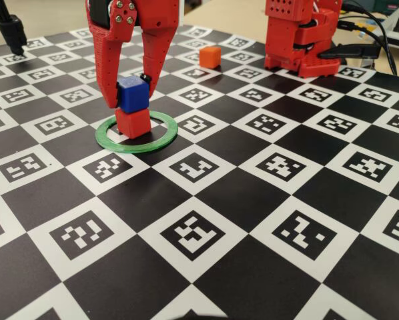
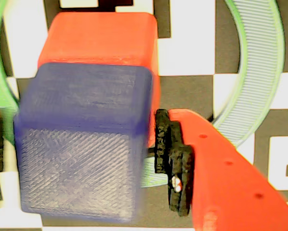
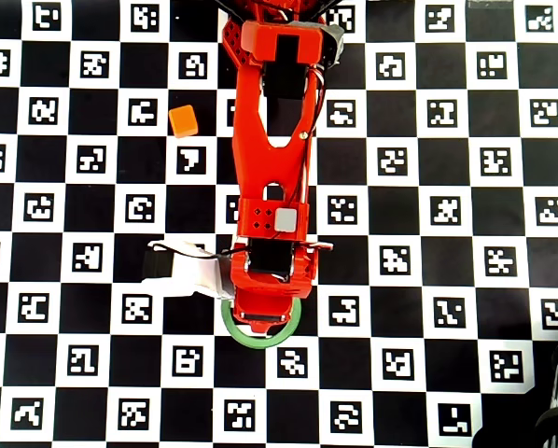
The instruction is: Grab the red cube then put it in the green circle then put the blue cube on top and finally the orange cube on top
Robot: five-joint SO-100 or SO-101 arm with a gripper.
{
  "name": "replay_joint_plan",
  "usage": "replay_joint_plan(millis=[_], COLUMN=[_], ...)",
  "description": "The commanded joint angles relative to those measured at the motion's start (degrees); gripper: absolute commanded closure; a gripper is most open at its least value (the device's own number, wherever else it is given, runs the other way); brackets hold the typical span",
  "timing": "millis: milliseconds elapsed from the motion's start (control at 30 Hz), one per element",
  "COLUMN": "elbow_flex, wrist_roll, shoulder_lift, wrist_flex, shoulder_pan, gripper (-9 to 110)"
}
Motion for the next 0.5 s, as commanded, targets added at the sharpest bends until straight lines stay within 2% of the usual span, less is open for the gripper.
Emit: replay_joint_plan(millis=[0, 200, 467], elbow_flex=[-0.4, -0.3, -0.9], wrist_roll=[-0.2, 0.5, 1.1], shoulder_lift=[5.2, 5.9, 8.9], wrist_flex=[-0.2, 1.7, 4.1], shoulder_pan=[-0.3, -0.2, 0.5], gripper=[67, 61, 59])
